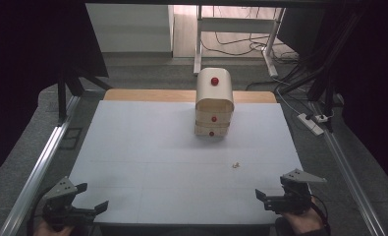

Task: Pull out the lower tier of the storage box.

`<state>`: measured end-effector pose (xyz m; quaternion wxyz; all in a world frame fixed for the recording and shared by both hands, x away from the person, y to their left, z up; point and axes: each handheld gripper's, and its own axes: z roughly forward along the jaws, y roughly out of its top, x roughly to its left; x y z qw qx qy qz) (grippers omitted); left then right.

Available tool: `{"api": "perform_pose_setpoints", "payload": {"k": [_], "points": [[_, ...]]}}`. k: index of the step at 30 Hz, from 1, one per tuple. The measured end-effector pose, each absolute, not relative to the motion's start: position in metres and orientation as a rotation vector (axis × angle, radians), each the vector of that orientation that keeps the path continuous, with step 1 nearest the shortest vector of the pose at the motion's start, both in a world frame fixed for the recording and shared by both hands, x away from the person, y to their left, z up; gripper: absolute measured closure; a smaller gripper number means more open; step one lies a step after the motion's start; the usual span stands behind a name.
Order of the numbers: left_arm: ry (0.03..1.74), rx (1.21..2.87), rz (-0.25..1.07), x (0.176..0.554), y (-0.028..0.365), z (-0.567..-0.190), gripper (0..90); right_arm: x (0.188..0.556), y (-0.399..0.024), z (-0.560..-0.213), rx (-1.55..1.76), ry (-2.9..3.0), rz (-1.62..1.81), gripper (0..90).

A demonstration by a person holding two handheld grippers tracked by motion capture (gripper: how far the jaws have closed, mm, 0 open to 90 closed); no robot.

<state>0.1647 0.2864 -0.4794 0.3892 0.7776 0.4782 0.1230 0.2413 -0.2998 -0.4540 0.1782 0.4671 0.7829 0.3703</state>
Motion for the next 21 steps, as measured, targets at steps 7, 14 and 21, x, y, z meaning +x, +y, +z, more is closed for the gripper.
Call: {"api": "perform_pose_setpoints", "payload": {"k": [7, 14, 21], "points": [[1.225, 1.983, 0.301, 0.1655, 0.2862, -0.4803, 1.4, 0.2428, -0.2974, -0.4525, 1.287, 2.211, 1.065, 0.0], [1.208, 1.982, 0.295, 0.1648, 0.2869, -0.4801, 1.4, 0.2443, -0.2938, -0.451, 1.251, 2.216, 1.077, 0.0], [1.203, 1.983, 0.296, 0.1652, 0.2864, -0.48, 1.3, 0.2447, -0.2892, -0.4495, 1.199, 2.228, 1.088, 0.0]]}}
